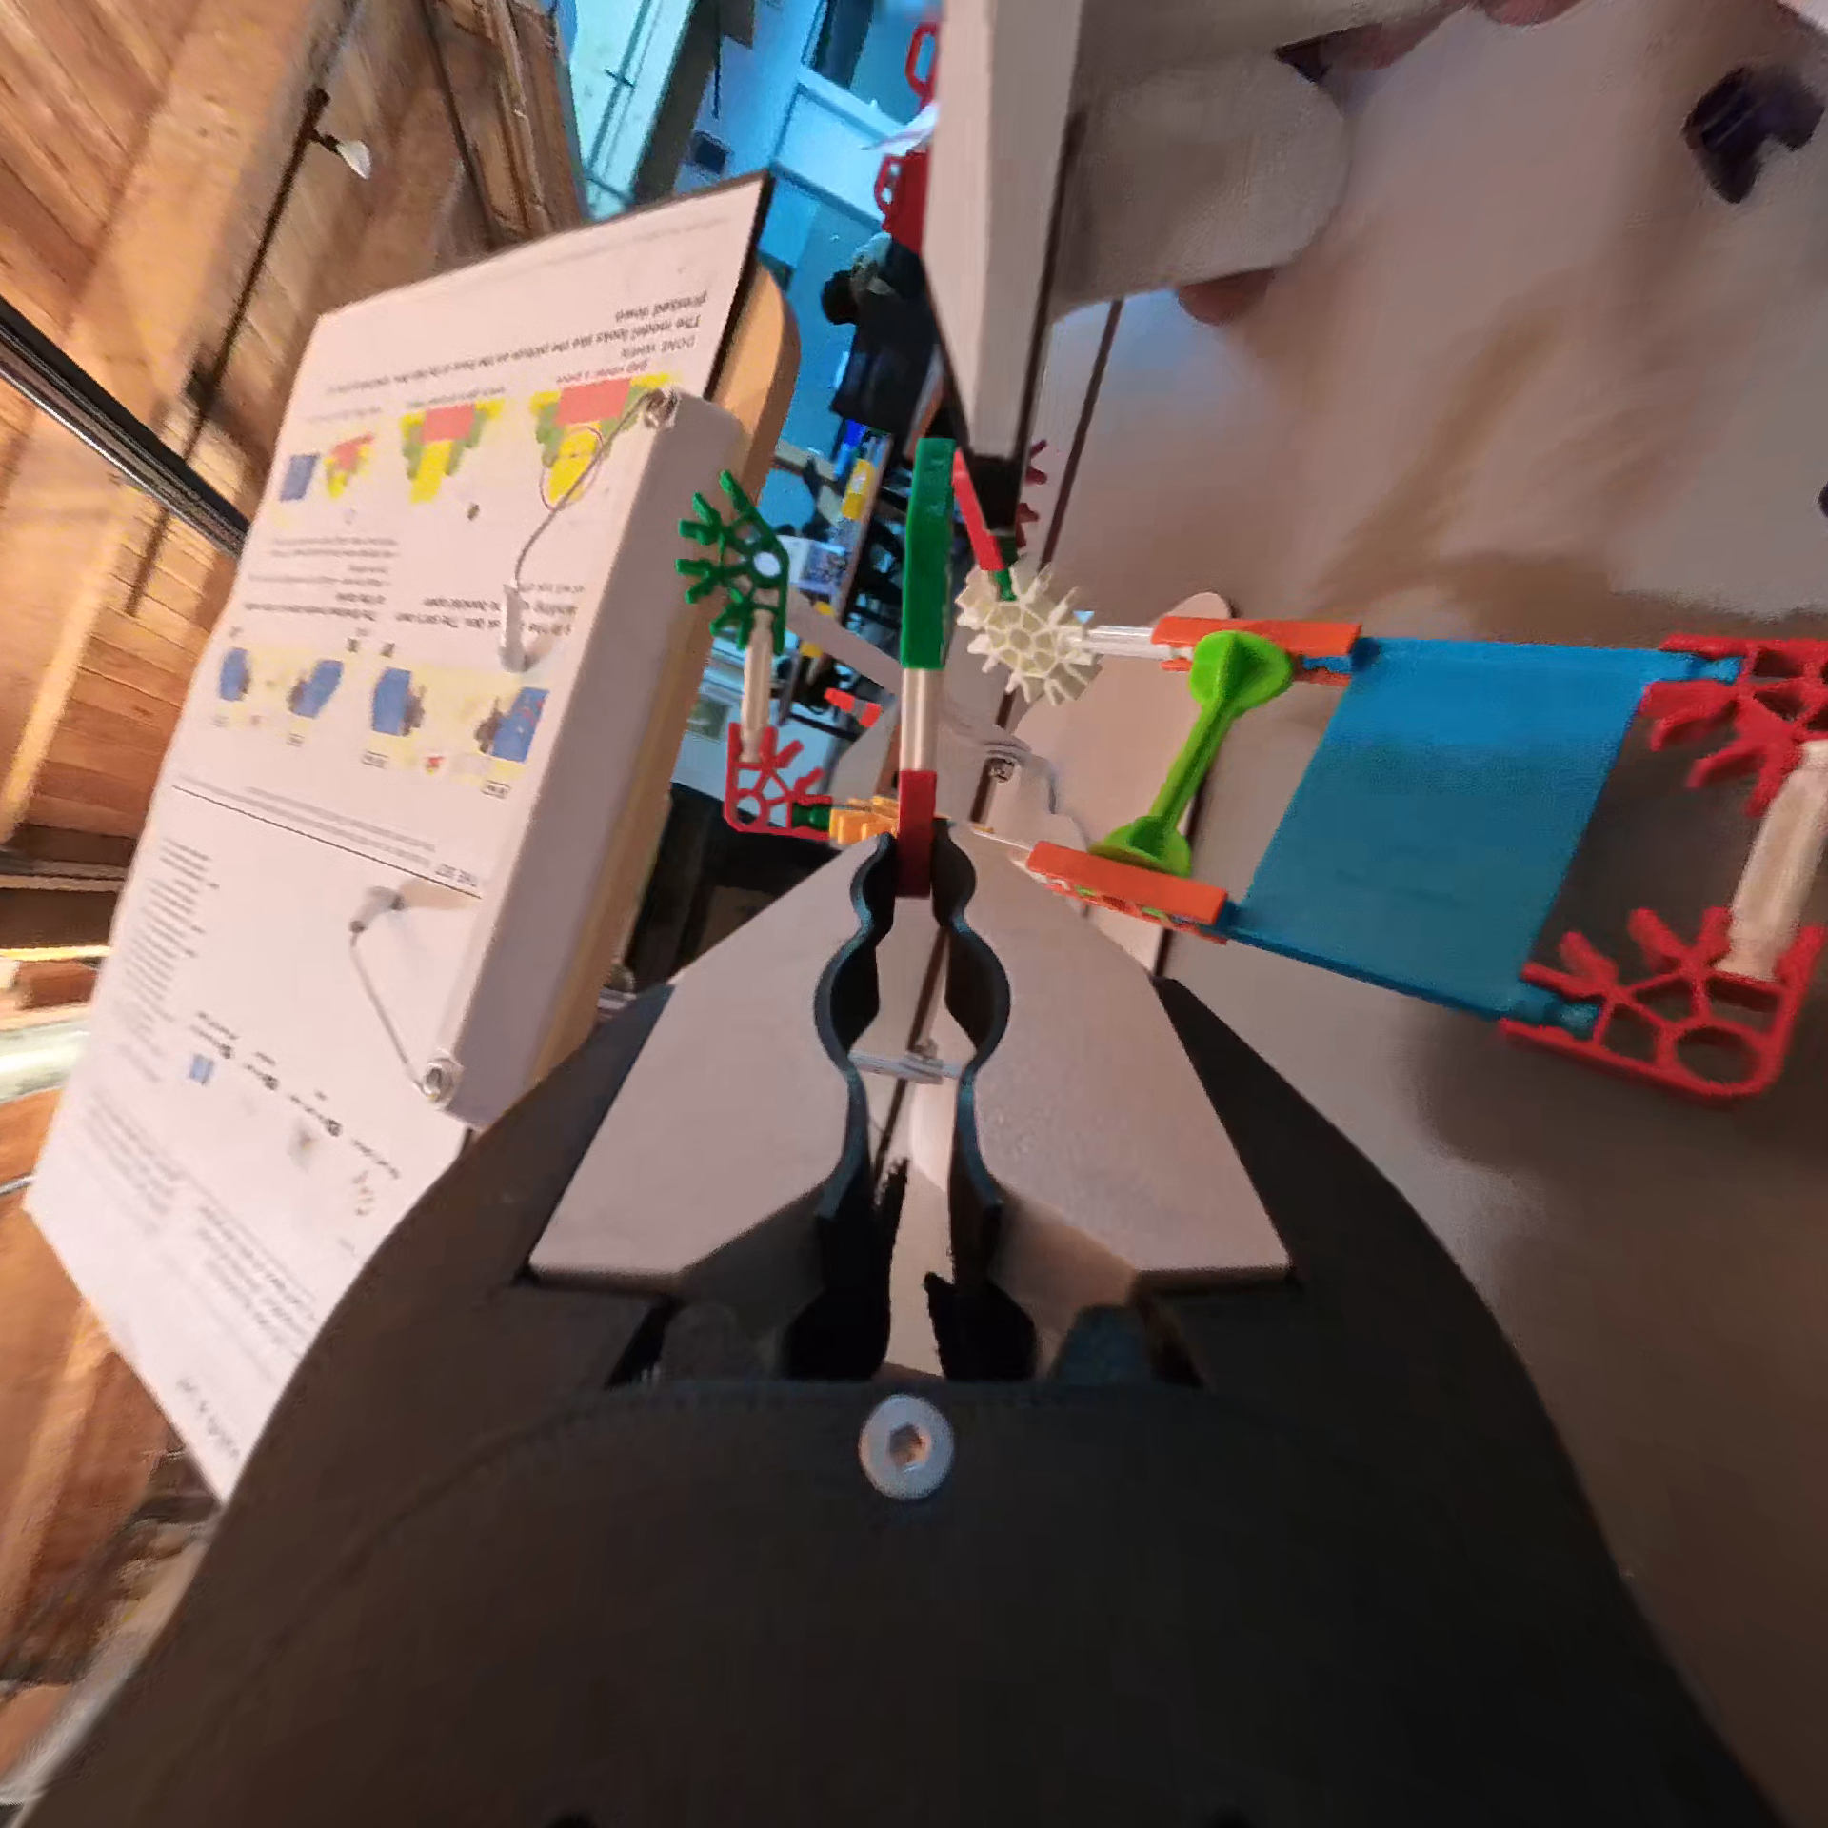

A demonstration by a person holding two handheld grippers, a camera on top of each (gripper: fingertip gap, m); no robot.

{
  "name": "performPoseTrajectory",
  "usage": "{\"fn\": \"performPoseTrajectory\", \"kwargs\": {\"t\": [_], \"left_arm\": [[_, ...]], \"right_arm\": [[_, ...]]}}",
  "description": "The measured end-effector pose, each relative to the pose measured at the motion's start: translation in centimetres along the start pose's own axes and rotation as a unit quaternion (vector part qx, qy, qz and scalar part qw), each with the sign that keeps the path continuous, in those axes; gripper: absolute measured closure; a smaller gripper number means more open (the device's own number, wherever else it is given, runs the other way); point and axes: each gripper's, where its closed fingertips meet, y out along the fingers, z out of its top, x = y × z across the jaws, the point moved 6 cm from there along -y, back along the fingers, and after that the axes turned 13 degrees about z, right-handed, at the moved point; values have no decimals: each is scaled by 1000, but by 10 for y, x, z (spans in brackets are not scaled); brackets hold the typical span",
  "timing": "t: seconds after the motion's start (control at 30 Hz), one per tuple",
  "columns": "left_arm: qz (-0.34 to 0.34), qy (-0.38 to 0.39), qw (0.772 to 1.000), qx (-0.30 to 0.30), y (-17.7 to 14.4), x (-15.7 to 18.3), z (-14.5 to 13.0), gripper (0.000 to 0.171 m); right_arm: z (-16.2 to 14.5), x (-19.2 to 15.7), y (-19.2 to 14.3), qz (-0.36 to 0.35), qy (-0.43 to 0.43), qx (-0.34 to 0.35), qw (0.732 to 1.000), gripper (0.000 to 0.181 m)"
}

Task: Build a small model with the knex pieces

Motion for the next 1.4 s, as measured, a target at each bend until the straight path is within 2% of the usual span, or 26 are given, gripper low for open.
{"fn": "performPoseTrajectory", "kwargs": {"t": [0.1, 0.27, 0.37, 0.6, 0.77, 0.9, 1.0, 1.07, 1.13, 1.3, 1.4], "left_arm": [[21, 40, 999, 2, 1, 0, 6, 169], [55, 84, 995, 9, 1, -3, 11, 169], [65, 100, 993, 8, 2, -4, 12, 169], [74, 122, 990, 14, 2, -1, 19, 169], [62, 120, 991, 9, 2, 1, 18, 169], [48, 121, 991, 4, 2, 2, 17, 169], [33, 121, 992, 2, 2, 3, 17, 169], [21, 118, 993, 1, 1, 4, 17, 169], [4, 114, 993, -7, 1, 5, 17, 169], [-16, 101, 995, -17, 1, 4, 17, 169], [-35, 86, 995, -27, 0, 5, 16, 168]], "right_arm": [[4, -3, 1, 31, 39, 32, 998, 153], [8, -3, -1, 33, 64, 68, 995, 160], [8, 0, -1, 21, 85, 73, 993, 166], [6, -1, 3, 9, 101, 72, 992, 160], [5, -2, 3, -14, 59, 45, 997, 161], [3, -4, 4, -41, -23, -2, 999, 162], [0, -5, 5, -70, -107, -53, 990, 163], [-1, -8, 5, -90, -169, -83, 978, 163], [-2, -9, 6, -124, -245, -125, 953, 164], [-5, -17, 10, -196, -415, -204, 865, 167], [-8, -18, 12, -217, -476, -230, 821, 168]]}}
